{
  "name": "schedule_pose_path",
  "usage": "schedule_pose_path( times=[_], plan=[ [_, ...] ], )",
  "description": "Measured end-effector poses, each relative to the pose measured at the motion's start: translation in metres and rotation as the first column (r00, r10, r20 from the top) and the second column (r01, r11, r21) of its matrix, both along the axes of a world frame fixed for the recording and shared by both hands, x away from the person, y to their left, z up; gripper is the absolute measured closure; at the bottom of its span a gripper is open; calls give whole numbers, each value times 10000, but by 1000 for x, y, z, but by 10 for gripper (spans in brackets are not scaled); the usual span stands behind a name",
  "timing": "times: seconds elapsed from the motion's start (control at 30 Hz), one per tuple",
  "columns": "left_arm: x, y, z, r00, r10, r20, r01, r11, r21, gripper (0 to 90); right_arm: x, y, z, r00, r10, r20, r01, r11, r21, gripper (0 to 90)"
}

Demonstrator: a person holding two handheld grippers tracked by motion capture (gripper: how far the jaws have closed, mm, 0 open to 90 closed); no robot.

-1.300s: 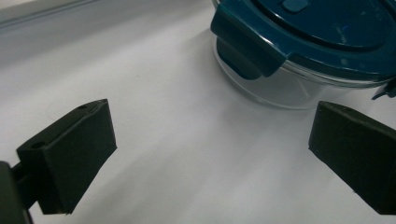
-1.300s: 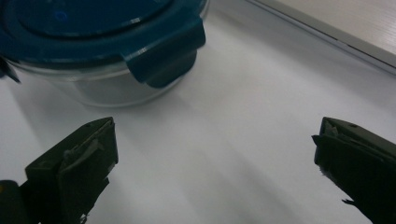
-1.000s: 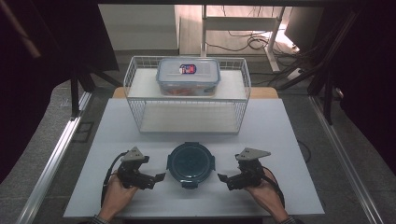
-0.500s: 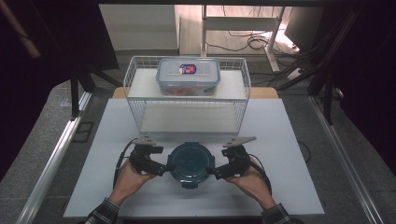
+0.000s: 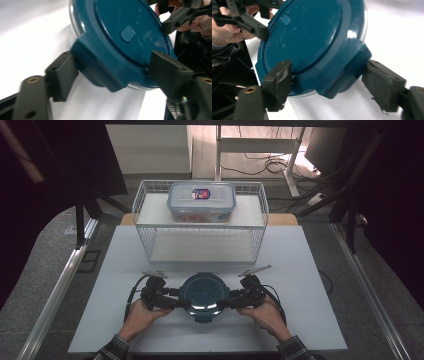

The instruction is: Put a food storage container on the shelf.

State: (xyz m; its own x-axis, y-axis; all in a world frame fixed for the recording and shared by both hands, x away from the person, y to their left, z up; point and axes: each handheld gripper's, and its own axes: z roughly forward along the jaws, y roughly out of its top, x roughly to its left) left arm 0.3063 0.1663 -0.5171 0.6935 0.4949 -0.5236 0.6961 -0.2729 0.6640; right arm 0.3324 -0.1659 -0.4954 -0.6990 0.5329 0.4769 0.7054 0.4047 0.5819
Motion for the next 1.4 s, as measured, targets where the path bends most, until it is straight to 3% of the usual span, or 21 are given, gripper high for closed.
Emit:
schedule_pose_path(
  times=[0.13,0.2,0.43,0.6,0.77,1.0,1.17,1.4],
  plan=[
    [-12,6,3,9999,67,148,-65,9999,-119,374,-6,-9,4,9998,-174,-108,178,9990,410,400],
    [-16,10,3,9996,280,-49,-282,9985,-465,436,-8,-12,5,9993,-296,-210,308,9977,605,449],
    [-36,15,5,9964,851,-54,-852,9923,-899,535,-25,-15,14,9975,-698,-139,707,9937,875,543],
    [-42,14,7,9947,1022,71,-1011,9907,-915,551,-34,-15,16,9959,-905,-32,904,9918,906,552],
    [-43,12,8,9943,1051,166,-1028,9891,-1050,561,-34,-20,12,9945,-1003,-315,1032,9887,1084,549],
    [-44,12,6,9901,1398,-81,-1397,9816,-1302,562,-38,-17,12,9922,-1238,-146,1246,9876,957,543],
    [-45,9,12,9878,1555,59,-1538,9816,-1132,565,-40,-18,15,9908,-1325,-257,1343,9872,860,552],
    [-41,10,16,9845,1749,151,-1723,9791,-1078,563,-43,-13,20,9912,-1201,556,1165,9911,650,555]
  ],
)
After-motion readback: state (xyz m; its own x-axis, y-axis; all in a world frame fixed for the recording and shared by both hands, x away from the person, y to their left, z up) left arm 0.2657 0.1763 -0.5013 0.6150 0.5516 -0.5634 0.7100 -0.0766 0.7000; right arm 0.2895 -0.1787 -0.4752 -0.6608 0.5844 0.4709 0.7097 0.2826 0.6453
